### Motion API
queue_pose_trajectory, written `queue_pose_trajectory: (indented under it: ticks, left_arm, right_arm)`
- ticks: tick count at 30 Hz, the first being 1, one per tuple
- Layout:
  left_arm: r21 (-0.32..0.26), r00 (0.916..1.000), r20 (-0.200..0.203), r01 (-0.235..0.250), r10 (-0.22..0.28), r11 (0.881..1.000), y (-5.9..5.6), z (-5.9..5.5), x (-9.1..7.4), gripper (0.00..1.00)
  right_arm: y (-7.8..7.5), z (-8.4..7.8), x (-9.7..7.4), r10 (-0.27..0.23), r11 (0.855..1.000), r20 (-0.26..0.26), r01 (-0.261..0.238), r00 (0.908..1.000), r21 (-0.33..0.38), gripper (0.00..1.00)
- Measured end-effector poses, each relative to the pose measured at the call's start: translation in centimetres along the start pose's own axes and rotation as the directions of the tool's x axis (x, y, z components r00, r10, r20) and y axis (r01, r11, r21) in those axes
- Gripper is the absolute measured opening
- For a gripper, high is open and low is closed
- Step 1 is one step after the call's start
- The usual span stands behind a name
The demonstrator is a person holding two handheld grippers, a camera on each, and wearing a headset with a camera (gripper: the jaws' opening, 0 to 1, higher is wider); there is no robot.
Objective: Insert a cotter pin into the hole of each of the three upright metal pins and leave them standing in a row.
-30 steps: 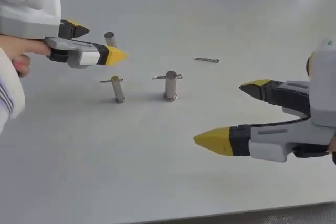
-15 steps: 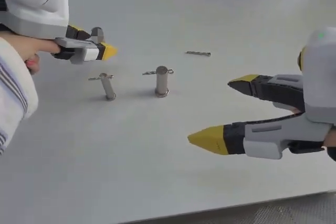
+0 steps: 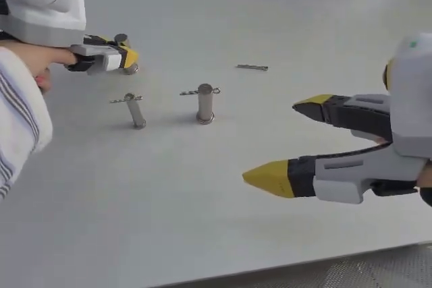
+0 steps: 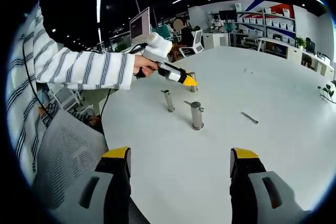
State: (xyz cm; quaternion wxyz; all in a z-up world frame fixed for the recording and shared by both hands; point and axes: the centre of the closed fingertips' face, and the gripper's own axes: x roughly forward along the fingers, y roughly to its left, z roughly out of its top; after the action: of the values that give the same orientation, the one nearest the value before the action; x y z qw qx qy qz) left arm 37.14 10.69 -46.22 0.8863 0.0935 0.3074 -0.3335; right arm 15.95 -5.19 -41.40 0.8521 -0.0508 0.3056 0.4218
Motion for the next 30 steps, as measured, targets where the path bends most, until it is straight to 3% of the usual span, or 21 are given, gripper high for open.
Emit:
queue_pose_trajectory:
  ticks: [6,13,16,23,25,30]
  left_arm:
    - [-0.007,1.0,0.003,-0.002,0.002,1.0,0.0,0.0,0.0,0.1]
    - [0.045,0.9997,-0.002,-0.026,0.026,0.999,0.3,0.1,0.0,0.09]
    - [0.038,0.9997,-0.005,-0.025,0.025,0.999,0.2,0.3,-0.5,0.09]
    - [0.062,0.9989,0.04,-0.028,0.026,0.998,-0.5,2.3,-2.9,0.09]
    - [0.063,0.9981,0.056,-0.028,0.025,0.998,-0.3,2.7,-3.2,0.09]
    - [0.071,0.9954,0.096,-0.006,-0.001,0.997,-1.9,4.7,-5.2,0.09]
  right_arm:
    - [-0.2,0.2,-0.1,-0.012,1.0,0.009,0.012,0.9999,0.003,0.75]
    - [-0.7,0.4,-0.5,-0.035,0.999,0.019,0.034,0.9992,0.011,0.76]
    - [-0.9,0.4,-0.7,-0.04,0.999,0.02,0.04,0.999,0.012,0.76]
    - [-1.1,0.6,-1.0,-0.048,0.999,0.032,0.048,0.9983,0.014,0.76]
    - [-1.2,0.6,-1.0,-0.05,0.999,0.035,0.05,0.9981,0.012,0.76]
    - [-1.3,0.9,-1.1,-0.05,0.999,0.045,0.05,0.9977,0.006,0.76]
